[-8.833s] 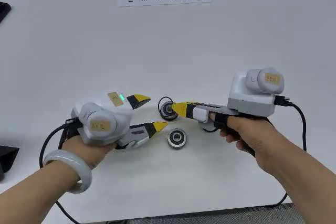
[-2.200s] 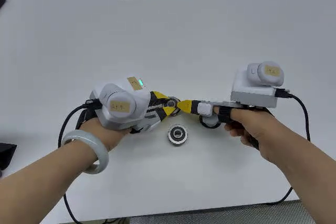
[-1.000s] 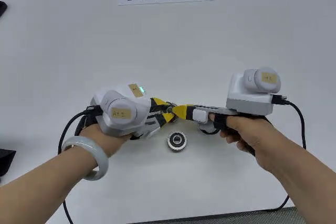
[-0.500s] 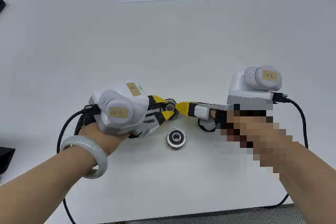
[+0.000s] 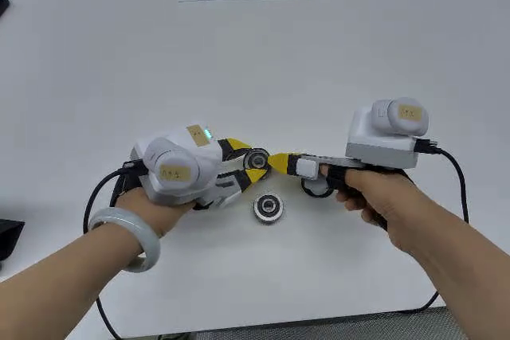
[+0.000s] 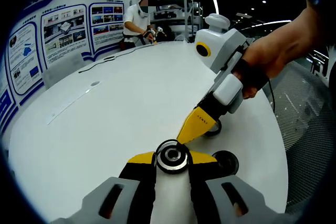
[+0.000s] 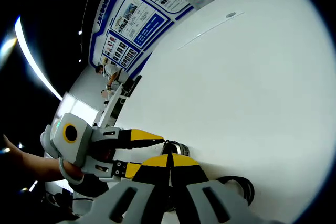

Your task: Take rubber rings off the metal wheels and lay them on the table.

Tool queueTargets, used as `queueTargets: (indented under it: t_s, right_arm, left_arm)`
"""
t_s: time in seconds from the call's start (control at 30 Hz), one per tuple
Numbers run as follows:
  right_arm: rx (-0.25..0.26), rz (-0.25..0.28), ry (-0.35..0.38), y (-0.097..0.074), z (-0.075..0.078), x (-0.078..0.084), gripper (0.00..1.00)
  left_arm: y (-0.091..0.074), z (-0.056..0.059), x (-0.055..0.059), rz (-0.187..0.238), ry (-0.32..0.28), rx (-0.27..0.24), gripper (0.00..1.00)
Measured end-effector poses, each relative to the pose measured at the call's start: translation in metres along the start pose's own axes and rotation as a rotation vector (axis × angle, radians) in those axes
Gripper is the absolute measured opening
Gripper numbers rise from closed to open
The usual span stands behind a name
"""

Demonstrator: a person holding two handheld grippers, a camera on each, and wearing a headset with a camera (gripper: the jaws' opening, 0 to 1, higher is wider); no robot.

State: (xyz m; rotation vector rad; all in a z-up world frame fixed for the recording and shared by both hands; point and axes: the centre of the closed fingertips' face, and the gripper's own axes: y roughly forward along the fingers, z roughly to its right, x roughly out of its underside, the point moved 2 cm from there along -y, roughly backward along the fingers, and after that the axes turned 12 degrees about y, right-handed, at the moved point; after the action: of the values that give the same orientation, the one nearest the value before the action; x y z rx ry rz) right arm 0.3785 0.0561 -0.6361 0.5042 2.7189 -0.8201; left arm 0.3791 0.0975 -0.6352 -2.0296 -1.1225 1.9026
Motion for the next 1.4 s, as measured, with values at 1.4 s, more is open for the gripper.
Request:
queueTargets:
  t_s: [1.4]
  right_arm:
    - [-0.036, 0.050, 0.022, -0.033, -0.009, 0.006, 0.02]
  left_arm:
    - [-0.026, 0.001, 0.012, 0.026, -0.057, -0.047, 0.56]
